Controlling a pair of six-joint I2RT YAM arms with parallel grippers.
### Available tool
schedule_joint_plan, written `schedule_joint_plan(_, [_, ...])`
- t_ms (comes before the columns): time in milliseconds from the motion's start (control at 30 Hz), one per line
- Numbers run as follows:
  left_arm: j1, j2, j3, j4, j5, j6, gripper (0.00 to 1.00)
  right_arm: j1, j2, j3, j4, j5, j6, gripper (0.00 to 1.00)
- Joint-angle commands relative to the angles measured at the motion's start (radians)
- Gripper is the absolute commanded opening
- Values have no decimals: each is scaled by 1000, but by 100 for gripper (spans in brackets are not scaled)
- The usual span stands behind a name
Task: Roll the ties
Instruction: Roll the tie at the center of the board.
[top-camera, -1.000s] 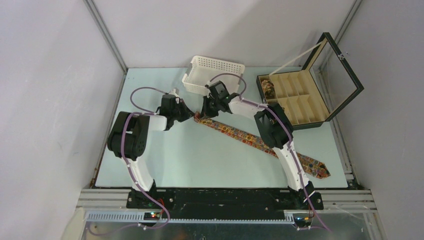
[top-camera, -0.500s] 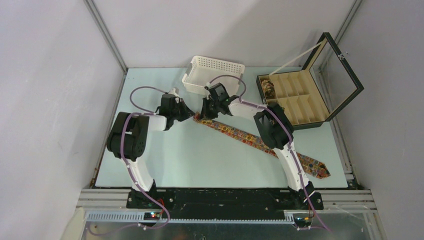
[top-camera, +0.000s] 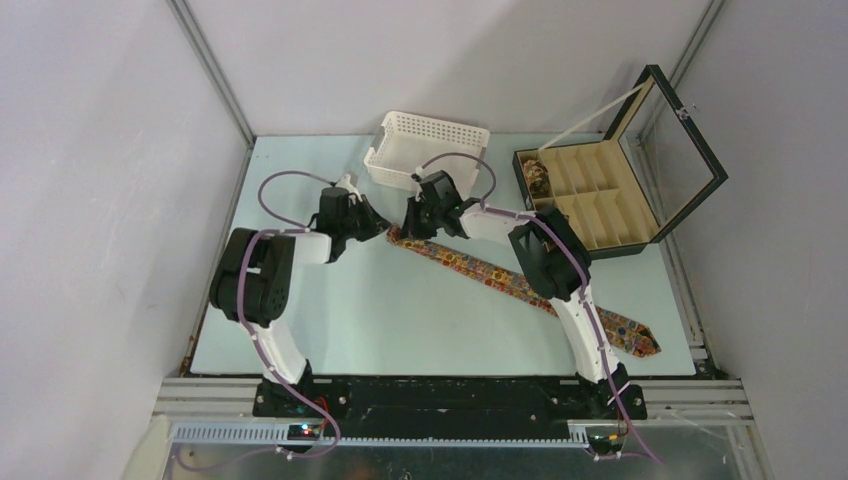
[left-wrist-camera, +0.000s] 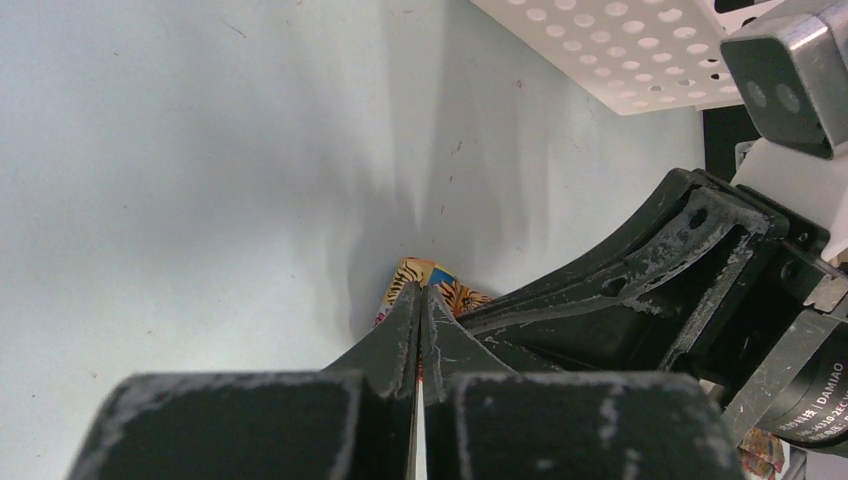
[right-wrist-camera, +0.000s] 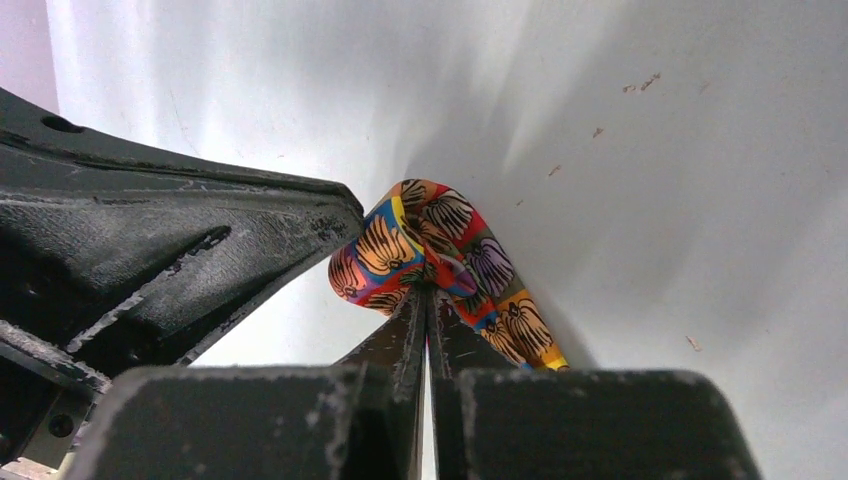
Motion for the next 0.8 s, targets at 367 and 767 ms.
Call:
schedule_joint_plan(367, [-10,-36,-25,26,24,40,0,2,-129,-135,190,55,-75,18])
schedule_joint_plan(767, [-9,-41,-7,12,22,42,0,-11,-218,-50,-55,3,-448,74])
